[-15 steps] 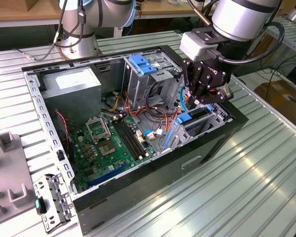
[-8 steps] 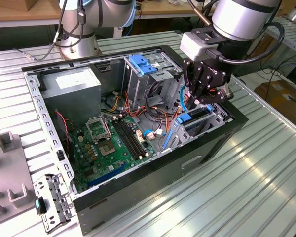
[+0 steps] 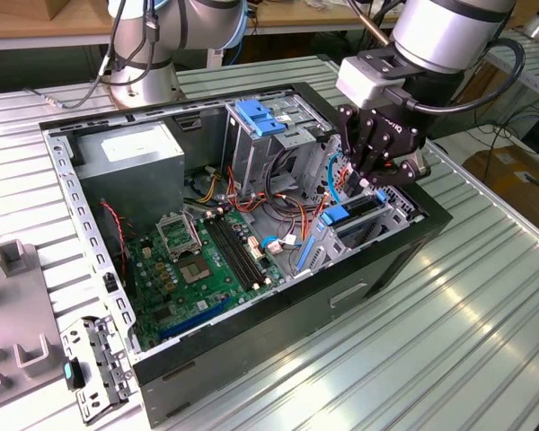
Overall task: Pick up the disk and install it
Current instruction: 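Insert the first disk wire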
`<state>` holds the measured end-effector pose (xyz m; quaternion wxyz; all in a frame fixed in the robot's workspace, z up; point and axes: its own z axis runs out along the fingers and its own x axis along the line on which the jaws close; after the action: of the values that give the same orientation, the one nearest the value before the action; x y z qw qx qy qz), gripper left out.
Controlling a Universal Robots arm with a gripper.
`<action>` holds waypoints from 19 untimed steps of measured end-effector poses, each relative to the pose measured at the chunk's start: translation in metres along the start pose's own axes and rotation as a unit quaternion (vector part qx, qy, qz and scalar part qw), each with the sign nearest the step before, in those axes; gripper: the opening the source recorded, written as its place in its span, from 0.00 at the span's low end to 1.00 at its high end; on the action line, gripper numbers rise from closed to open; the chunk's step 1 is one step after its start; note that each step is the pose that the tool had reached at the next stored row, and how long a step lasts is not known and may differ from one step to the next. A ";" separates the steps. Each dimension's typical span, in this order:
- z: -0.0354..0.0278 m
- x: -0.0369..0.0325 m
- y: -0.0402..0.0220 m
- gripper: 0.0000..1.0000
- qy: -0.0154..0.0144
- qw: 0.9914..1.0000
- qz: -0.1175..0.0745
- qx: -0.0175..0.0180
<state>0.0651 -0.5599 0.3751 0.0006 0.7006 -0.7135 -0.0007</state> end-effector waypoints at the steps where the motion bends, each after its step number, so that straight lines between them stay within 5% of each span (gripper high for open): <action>1: 0.0000 0.0000 0.0000 0.11 0.000 1.000 -0.001 0.000; 8: 0.0001 -0.0001 -0.0022 0.11 0.000 0.999 -0.044 0.000; 19: 0.0001 -0.0001 -0.0028 0.11 0.000 0.999 -0.049 0.000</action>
<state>0.0680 -0.5598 0.3750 0.0005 0.7345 -0.6786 -0.0008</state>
